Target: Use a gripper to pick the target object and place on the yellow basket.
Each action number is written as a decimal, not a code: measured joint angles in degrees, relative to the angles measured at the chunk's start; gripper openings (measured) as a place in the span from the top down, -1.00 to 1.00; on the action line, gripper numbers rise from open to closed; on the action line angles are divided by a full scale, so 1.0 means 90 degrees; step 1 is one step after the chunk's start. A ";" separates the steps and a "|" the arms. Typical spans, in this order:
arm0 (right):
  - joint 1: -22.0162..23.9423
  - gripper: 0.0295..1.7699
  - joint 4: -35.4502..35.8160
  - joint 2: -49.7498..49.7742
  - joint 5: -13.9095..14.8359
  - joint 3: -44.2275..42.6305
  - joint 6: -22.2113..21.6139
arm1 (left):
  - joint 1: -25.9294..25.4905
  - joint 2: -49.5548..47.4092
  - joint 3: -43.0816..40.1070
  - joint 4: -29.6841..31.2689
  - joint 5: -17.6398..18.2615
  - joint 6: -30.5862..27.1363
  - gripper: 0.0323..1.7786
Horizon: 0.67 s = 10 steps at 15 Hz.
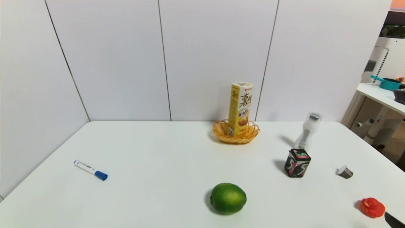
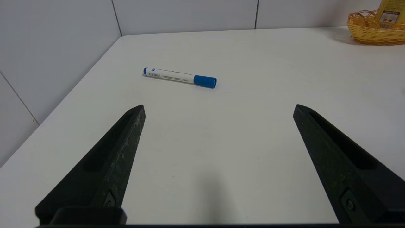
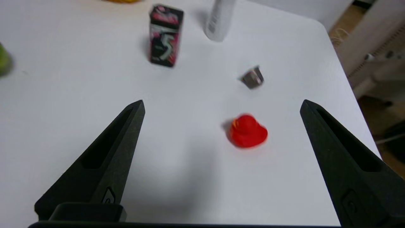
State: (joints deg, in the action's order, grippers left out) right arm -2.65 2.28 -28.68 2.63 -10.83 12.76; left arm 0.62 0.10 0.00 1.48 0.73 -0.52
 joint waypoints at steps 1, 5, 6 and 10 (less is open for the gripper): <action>0.0084 -0.91 0.0116 0.0401 0.0034 0.0423 0.0015 | 0.0000 0.0000 0.0000 0.0000 0.0001 0.0001 -0.90; 0.0236 -0.91 0.0274 0.1776 -0.0375 0.1142 -0.0417 | 0.0000 0.0000 0.0000 -0.0003 0.0001 0.0000 -0.90; 0.0255 -0.91 0.0260 0.2118 -0.0405 0.1170 -0.0592 | 0.0000 0.0000 0.0000 0.0000 0.0000 0.0001 -0.90; 0.0291 -0.91 0.0248 0.2995 -0.0366 0.1195 -0.1348 | 0.0000 0.0000 0.0000 0.0000 -0.0003 0.0000 -0.90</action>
State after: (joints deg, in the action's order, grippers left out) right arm -0.02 4.51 -1.73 -0.66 -0.07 0.63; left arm 0.62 0.10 0.00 1.48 0.71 -0.52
